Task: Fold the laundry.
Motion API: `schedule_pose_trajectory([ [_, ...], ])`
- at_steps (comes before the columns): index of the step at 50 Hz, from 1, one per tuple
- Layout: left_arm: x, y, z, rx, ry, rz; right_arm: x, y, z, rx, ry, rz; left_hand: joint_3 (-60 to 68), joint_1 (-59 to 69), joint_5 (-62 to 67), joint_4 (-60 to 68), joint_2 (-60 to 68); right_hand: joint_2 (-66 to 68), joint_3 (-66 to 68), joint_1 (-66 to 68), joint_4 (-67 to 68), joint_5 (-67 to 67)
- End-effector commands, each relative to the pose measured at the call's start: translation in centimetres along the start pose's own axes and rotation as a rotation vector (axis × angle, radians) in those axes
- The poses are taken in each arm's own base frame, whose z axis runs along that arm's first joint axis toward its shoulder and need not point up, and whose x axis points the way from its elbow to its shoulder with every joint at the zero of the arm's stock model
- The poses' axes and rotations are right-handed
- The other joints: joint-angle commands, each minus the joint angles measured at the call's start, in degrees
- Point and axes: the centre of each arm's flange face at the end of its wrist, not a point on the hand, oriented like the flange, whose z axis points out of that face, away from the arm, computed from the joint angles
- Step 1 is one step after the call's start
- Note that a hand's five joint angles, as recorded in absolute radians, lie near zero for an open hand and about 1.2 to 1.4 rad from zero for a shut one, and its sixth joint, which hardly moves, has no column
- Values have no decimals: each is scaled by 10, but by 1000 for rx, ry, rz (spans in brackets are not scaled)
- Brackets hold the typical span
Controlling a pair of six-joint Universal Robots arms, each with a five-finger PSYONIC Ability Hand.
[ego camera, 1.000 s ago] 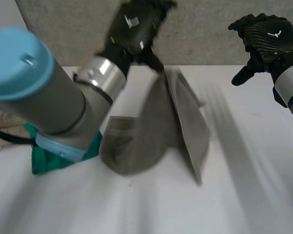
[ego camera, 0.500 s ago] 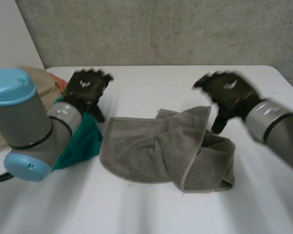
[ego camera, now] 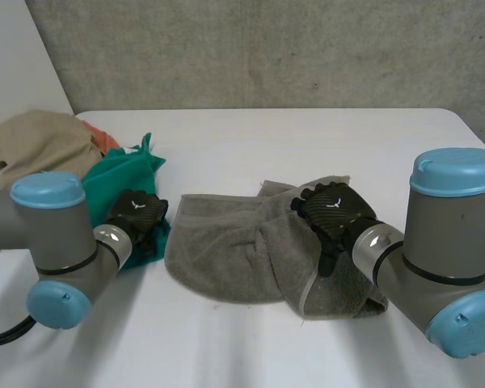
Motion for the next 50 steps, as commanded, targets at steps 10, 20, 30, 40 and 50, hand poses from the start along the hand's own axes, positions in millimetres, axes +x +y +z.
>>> schedule_pose_trajectory([
  [10,-188,-107,-11,346,-734,-13,2,-3,-1,10,7,-1,329,313,332,328,328,-25,-21,-11,-32,-32],
  [20,-181,-107,4,403,-746,102,3,-5,-2,13,8,-1,-371,-387,-368,-372,-372,-25,-21,-11,-32,-32],
  [30,-82,-74,2,320,-469,121,3,-6,-3,18,11,-2,-364,-379,-360,-365,-365,-25,-22,-12,-33,-33],
  [40,10,-56,-23,311,-178,143,3,-9,-3,24,2,1,-348,-364,-345,-350,-350,-25,-21,-11,-32,-32],
  [50,66,-45,-51,211,85,21,2,-7,-5,10,-5,3,-335,-351,-332,-337,-337,-25,-22,-12,-33,-33],
])
